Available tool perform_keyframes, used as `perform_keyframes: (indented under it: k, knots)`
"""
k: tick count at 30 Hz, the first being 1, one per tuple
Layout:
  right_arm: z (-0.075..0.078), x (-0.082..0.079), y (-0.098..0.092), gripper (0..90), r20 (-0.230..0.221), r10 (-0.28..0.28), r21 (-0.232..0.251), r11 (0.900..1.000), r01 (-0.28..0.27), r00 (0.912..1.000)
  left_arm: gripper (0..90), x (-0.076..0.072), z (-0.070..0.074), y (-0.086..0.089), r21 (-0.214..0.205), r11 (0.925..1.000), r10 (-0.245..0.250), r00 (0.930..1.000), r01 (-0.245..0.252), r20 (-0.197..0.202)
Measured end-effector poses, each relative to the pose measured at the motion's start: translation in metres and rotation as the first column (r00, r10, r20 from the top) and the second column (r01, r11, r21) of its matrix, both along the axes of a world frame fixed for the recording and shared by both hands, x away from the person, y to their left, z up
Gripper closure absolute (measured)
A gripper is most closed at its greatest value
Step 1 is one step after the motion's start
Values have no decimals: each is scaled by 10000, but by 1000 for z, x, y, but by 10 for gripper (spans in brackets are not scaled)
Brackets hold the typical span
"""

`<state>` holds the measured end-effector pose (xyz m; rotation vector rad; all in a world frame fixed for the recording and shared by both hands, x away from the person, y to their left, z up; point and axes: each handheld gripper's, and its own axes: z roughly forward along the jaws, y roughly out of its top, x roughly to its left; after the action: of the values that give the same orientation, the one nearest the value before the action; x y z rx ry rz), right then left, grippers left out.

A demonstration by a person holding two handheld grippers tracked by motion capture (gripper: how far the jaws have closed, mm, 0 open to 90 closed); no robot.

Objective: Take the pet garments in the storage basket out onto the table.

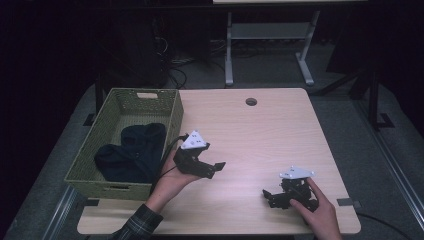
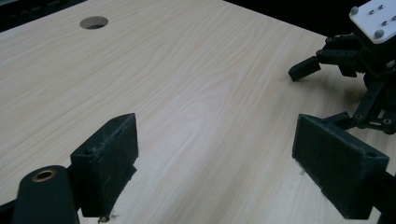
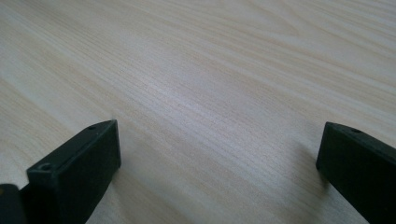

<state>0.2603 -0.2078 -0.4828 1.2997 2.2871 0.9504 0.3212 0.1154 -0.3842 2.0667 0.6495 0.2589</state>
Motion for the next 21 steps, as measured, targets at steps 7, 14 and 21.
perform_keyframes:
  k: [7,14,21]
  knots:
    - [0,0,0,0,-17,-6,1,10000,6,10000,143,4,8,2,0,10000,-17,10000,17,-35]
    - [0,0,0,0,-4,-1,-4,10000,1,10000,143,9,18,6,-8,9999,-103,9999,103,34]
    - [0,0,0,0,-19,-9,4,10000,9,10000,144,16,26,8,-29,10000,9,10000,-9,59]
